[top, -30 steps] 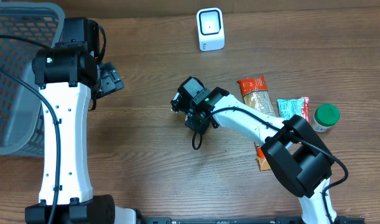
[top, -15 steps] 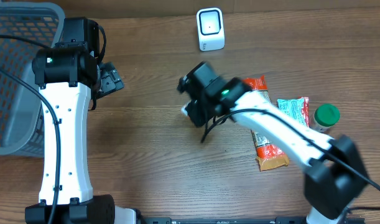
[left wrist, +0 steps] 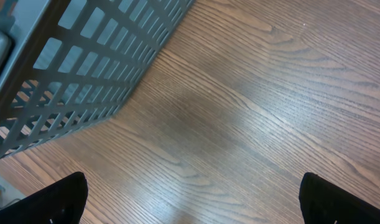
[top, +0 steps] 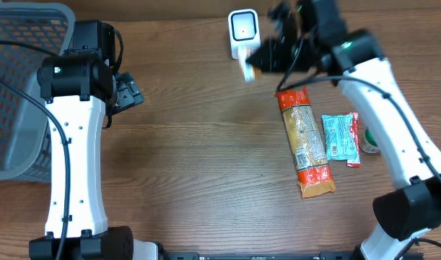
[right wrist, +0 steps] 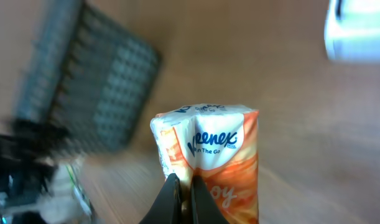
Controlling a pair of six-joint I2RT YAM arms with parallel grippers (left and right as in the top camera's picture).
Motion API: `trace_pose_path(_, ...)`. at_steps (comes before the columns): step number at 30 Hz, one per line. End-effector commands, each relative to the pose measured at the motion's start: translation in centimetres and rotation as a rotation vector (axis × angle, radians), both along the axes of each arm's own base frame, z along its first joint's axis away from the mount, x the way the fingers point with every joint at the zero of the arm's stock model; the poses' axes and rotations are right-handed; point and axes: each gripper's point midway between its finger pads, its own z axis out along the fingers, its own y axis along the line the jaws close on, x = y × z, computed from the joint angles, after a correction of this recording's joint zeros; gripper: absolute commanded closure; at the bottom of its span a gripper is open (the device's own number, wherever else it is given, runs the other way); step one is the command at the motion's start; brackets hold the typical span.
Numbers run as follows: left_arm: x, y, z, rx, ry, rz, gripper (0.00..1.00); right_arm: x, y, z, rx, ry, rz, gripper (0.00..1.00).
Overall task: Scan the item barcode
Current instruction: 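Lift the Kleenex pack and carry it to the white scanner, then hold the Kleenex pack in front of the white scanner's face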
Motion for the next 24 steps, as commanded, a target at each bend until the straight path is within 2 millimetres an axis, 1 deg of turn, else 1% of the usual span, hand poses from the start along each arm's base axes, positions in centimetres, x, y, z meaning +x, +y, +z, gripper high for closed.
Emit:
trace_pose_path(1, 0.0, 0.3, 0.0, 0.016, 0.009, -0.010, 0.00, 1.4, 1.1, 4.1, 0.118, -0.012, -0.021, 0.97)
trace_pose_path(3, 0.0, 0.3, 0.0, 0.016, 0.009, -0.010, 0.00, 2.5, 2.2, 4.9, 0.179, -0.027, 0.002, 0.97)
trace_pose_path(5, 0.0, 0.3, 0.0, 0.016, 0.009, -0.010, 0.00, 3.2, 3.5, 5.0, 0.245, -0.046, 0.062, 0.97)
trace_pose_path(7, 0.0, 0.3, 0.0, 0.016, 0.009, -0.010, 0.00, 4.7, 4.2, 3.6, 0.280, -0.003, 0.052, 0.97)
trace_pose_path(9, 0.0, 0.3, 0.0, 0.016, 0.009, -0.010, 0.01, 6.4, 4.4, 1.8, 0.291, 0.024, 0.026, 0.97)
trace_pose_path(11, 0.0, 0.3, 0.0, 0.016, 0.009, -0.010, 0.01, 8.3, 4.8, -0.1, 0.297, 0.005, 0.022, 0.97)
trace_pose_path(14, 0.0, 0.3, 0.0, 0.016, 0.010, -0.010, 0.00, 11.0, 5.2, -2.4, 0.304, -0.052, 0.004, 0.97)
trace_pose_path(17, 0.0, 0.3, 0.0, 0.016, 0.009, -0.010, 0.00, 13.4, 4.9, -4.4, 0.307, -0.079, -0.041, 0.97)
trace_pose_path(19, 0.1, 0.3, 0.0, 0.016, 0.010, -0.010, 0.01, 15.1, 4.1, -5.7, 0.315, -0.051, -0.122, 0.97)
trace_pose_path(20, 0.0, 0.3, 0.0, 0.016, 0.009, -0.010, 0.00, 16.2, 3.4, -6.6, 0.325, -0.026, -0.177, 0.96)
trace_pose_path(24, 0.0, 0.3, 0.0, 0.016, 0.009, -0.010, 0.00, 18.4, 2.6, -8.4, 0.415, 0.042, -0.247, 0.97)
